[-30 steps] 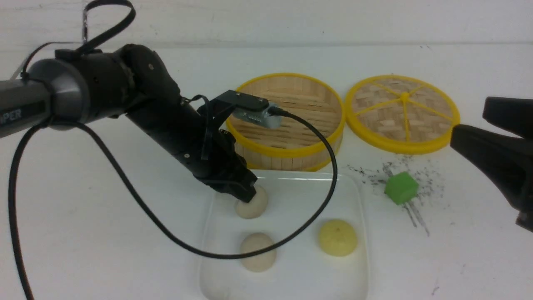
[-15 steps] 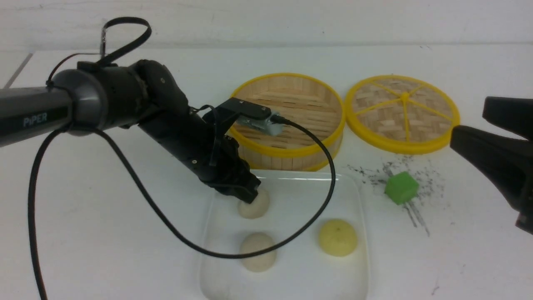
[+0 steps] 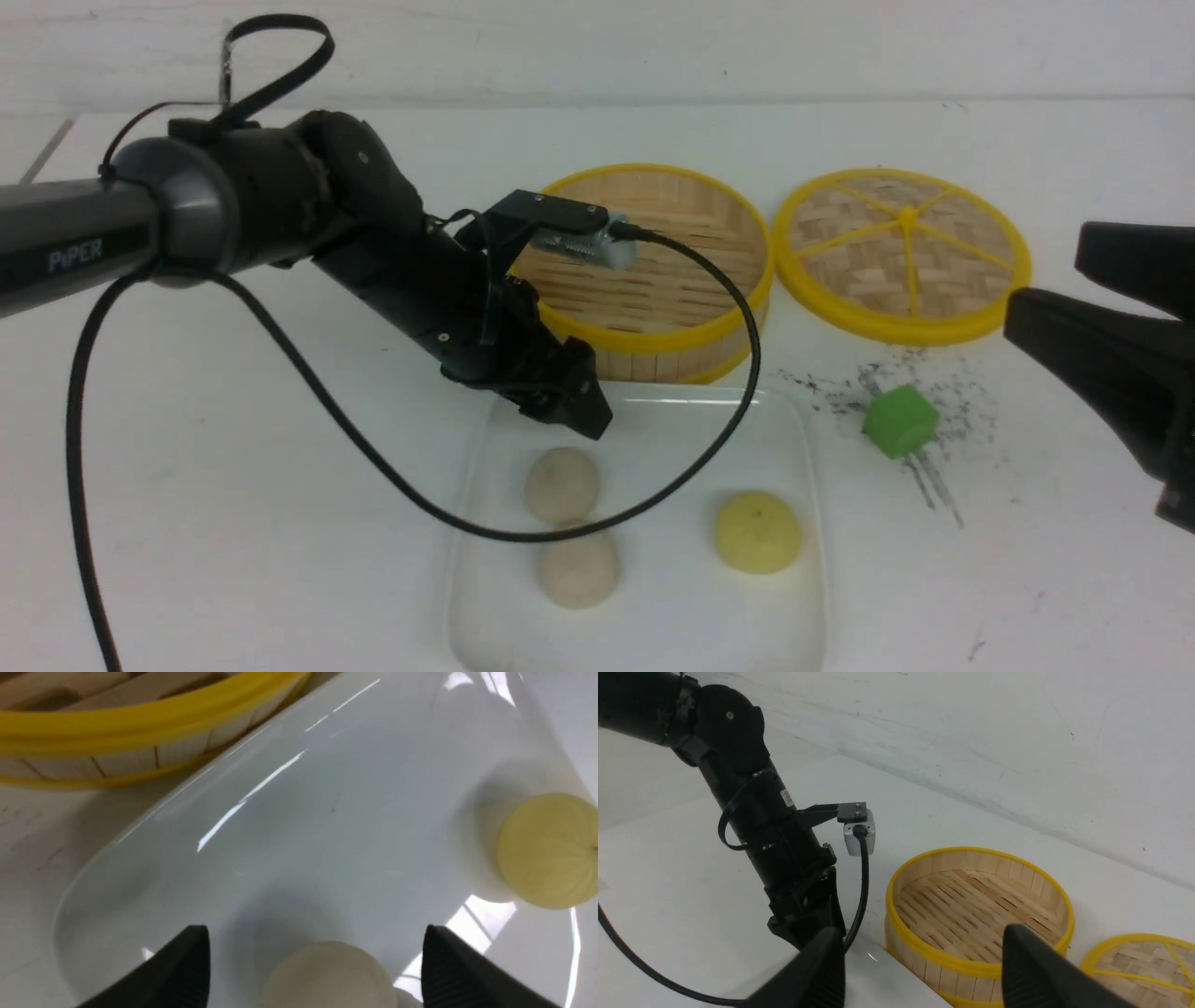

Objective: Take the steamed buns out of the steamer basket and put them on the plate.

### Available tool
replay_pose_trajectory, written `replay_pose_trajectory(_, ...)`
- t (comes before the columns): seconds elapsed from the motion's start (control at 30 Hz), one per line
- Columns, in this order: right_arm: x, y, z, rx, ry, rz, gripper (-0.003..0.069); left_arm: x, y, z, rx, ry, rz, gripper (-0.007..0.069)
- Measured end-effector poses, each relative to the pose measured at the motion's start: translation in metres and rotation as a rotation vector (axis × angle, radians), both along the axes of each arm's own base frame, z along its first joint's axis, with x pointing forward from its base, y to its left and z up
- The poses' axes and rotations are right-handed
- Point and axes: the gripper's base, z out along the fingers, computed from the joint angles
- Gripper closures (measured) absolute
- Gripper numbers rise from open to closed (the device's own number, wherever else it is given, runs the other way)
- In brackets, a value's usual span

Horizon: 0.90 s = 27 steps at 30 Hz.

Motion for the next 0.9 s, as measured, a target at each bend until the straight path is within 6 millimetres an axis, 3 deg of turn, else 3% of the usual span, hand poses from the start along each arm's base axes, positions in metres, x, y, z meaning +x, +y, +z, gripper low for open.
replay_pose_trajectory(0.13,0.000,0.000,0.000,0.000,0.000,0.000,0.0207,-0.001,0.000,0.003,-0.003,-0.001,0.000,0.0064)
replay_pose_trajectory(0.27,0.000,0.000,0.000,0.000,0.000,0.000,0.0207,-0.004,0.003,0.029,-0.027,-0.092,0.019,0.0113)
replay_pose_trajectory(0.33,0.001,-0.001,0.000,0.000,-0.003,-0.015,0.0207,-0.010,0.009,0.064,-0.041,-0.234,0.044,0.0134)
replay_pose_trajectory(0.37,0.001,-0.001,0.000,0.000,-0.003,-0.017,0.0207,-0.012,0.010,0.069,-0.044,-0.253,0.046,0.0134)
replay_pose_trajectory(0.47,0.004,-0.004,0.001,-0.001,-0.012,-0.064,0.0207,-0.023,0.022,0.110,-0.049,-0.413,0.104,0.0141)
replay_pose_trajectory(0.57,0.007,-0.009,0.002,0.000,-0.027,-0.127,0.0207,-0.042,0.037,0.154,-0.056,-0.572,0.173,0.0141)
replay_pose_trajectory(0.63,0.008,-0.011,0.003,0.000,-0.032,-0.145,0.0207,-0.052,0.043,0.170,-0.060,-0.630,0.195,0.0141)
replay_pose_trajectory(0.67,0.008,-0.013,0.004,0.002,-0.040,-0.169,0.0207,-0.065,0.052,0.189,-0.056,-0.700,0.225,0.0141)
replay_pose_trajectory(0.83,0.010,-0.015,0.004,0.030,-0.026,-0.208,0.0207,-0.109,0.083,0.235,-0.028,-0.861,0.347,0.0141)
replay_pose_trajectory(0.9,0.010,-0.016,0.004,0.036,-0.023,-0.213,0.0207,-0.127,0.095,0.241,-0.002,-0.888,0.398,0.0148)
